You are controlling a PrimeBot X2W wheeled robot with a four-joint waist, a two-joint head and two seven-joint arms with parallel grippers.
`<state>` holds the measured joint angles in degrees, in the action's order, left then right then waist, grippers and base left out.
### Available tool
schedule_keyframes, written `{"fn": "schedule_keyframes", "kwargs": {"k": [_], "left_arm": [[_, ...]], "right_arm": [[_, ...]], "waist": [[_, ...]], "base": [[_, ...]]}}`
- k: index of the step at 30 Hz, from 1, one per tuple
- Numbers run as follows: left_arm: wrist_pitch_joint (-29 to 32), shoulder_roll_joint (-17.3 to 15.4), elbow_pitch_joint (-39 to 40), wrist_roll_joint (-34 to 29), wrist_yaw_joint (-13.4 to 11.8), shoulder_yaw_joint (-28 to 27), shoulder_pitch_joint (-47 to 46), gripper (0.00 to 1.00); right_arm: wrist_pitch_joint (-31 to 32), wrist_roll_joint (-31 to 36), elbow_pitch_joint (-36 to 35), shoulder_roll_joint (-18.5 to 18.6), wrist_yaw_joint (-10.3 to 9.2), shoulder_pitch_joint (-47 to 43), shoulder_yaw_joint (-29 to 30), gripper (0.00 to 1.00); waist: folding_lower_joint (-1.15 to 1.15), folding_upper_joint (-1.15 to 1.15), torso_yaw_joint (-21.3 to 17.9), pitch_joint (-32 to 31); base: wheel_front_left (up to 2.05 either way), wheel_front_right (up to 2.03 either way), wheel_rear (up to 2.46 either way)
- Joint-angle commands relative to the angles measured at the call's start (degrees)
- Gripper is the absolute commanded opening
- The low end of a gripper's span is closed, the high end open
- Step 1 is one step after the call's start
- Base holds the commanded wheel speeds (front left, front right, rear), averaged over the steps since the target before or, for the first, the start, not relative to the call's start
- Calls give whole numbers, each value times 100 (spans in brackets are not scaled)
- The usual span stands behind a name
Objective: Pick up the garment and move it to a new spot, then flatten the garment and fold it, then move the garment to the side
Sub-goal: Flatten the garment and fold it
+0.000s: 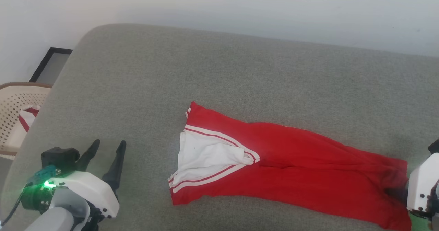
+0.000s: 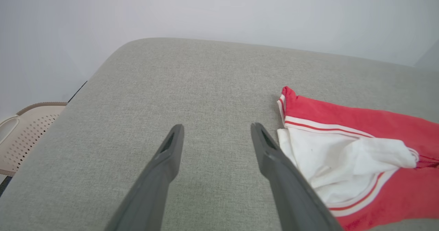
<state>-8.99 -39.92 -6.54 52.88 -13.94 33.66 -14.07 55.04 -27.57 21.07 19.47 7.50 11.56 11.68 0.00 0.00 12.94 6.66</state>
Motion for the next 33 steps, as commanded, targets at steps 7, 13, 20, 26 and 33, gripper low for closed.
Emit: {"fn": "schedule_keyframes", "kwargs": {"k": [7,13,20,26,33], "left_arm": [[-217,-12,-138,-4,38,-105,111,100],[-263,-38,-159,-5,75,-123,80,100],[-287,-64,-141,-10,106,-134,28,100],[-322,-123,-187,3,144,-157,98,100],[-342,-153,-283,53,188,-157,193,100]], "right_arm": [[23,-59,420,-224,-2,96,-98,0],[-64,-76,395,-85,-7,229,-67,0],[-175,-52,406,138,-12,333,95,0],[-324,-10,490,310,-8,487,271,0],[-438,215,674,600,-7,609,435,0]], "waist": [[0,0,17,41],[0,0,-70,37],[0,0,-207,21],[0,0,-412,-63],[0,0,-703,-221]], "base": [[0,0,0],[0,0,0],[0,0,0],[0,0,0],[0,0,0]]}}
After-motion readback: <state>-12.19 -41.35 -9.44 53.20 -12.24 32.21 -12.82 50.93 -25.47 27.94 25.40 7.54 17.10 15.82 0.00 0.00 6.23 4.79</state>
